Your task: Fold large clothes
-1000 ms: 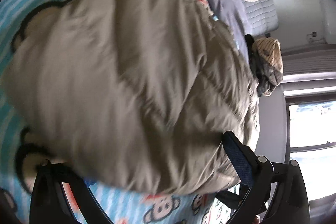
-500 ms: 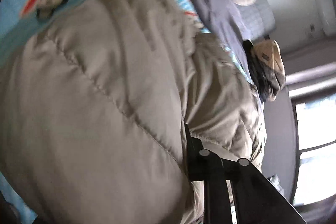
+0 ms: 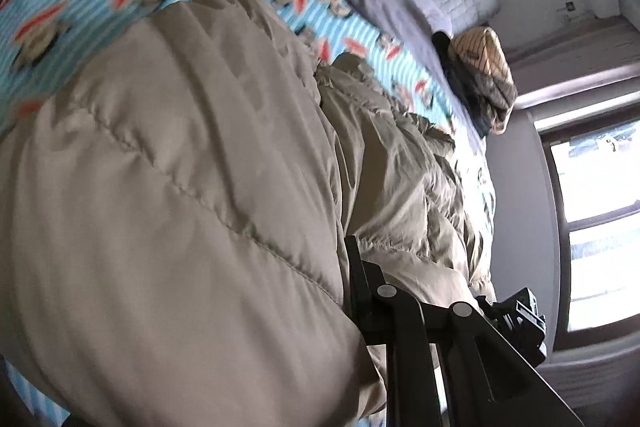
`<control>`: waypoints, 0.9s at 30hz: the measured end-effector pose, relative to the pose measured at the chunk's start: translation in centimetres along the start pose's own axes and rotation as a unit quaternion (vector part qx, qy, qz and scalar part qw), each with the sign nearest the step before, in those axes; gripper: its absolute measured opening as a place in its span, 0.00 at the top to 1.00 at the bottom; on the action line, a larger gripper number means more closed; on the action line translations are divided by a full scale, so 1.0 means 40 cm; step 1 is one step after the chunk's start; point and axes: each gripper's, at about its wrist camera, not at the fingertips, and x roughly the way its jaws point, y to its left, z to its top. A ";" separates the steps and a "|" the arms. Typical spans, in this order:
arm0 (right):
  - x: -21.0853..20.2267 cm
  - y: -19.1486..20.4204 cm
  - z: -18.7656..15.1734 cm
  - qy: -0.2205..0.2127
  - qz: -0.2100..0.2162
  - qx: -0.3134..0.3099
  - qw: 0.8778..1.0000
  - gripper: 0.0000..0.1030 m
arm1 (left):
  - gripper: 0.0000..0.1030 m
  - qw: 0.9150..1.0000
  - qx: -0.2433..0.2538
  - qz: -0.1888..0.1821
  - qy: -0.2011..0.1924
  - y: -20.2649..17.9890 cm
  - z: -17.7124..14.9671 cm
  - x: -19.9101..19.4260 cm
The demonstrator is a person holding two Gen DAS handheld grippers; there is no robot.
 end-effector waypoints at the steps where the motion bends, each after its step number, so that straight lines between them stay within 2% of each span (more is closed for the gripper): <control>1: -0.016 -0.016 -0.027 0.006 0.001 0.005 1.000 0.74 | 0.79 1.000 -0.004 0.003 0.010 0.018 -0.031 -0.016; 5: -0.049 -0.095 -0.111 0.025 -0.010 0.032 0.999 0.74 | 0.79 0.998 -0.015 0.030 0.045 0.095 -0.137 -0.027; 7: -0.059 -0.151 -0.114 0.030 -0.024 0.045 0.998 0.72 | 0.78 0.997 -0.022 0.044 0.061 0.132 -0.166 -0.004; 9: -0.041 -0.197 -0.117 0.032 -0.037 0.060 0.997 0.68 | 0.72 0.995 -0.044 0.051 0.069 0.164 -0.176 0.015; 10: -0.036 -0.203 -0.115 0.033 -0.041 0.063 0.997 0.65 | 0.72 0.995 -0.054 0.049 0.070 0.173 -0.180 0.014; 12: -0.035 -0.194 -0.113 0.038 -0.050 0.057 0.996 0.63 | 0.71 0.994 -0.058 0.053 0.073 0.173 -0.179 0.008; 13: -0.038 -0.188 -0.112 0.040 -0.055 0.055 0.996 0.60 | 0.68 0.994 -0.051 0.062 0.078 0.166 -0.179 0.000; 15: -0.049 -0.170 -0.111 0.054 -0.081 0.050 0.994 0.54 | 0.50 0.991 -0.024 0.106 0.081 0.144 -0.178 -0.021; 16: -0.055 -0.162 -0.111 0.060 -0.093 0.046 0.993 0.51 | 0.50 0.989 -0.009 0.125 0.082 0.134 -0.180 -0.038; 19: -0.084 -0.126 -0.120 0.080 -0.114 0.024 0.990 0.50 | 0.50 0.984 0.029 0.149 0.089 0.109 -0.191 -0.104; 22: -0.109 -0.091 -0.138 0.097 -0.124 -0.006 0.988 0.46 | 0.50 0.980 0.053 0.174 0.076 0.078 -0.194 -0.171; 26: -0.146 -0.026 -0.158 0.133 -0.115 -0.055 0.983 0.46 | 0.50 0.976 0.071 0.200 0.054 0.043 -0.187 -0.234; 27: -0.151 -0.008 -0.170 0.146 -0.095 -0.065 0.983 0.46 | 0.50 0.974 0.077 0.207 0.048 0.032 -0.185 -0.244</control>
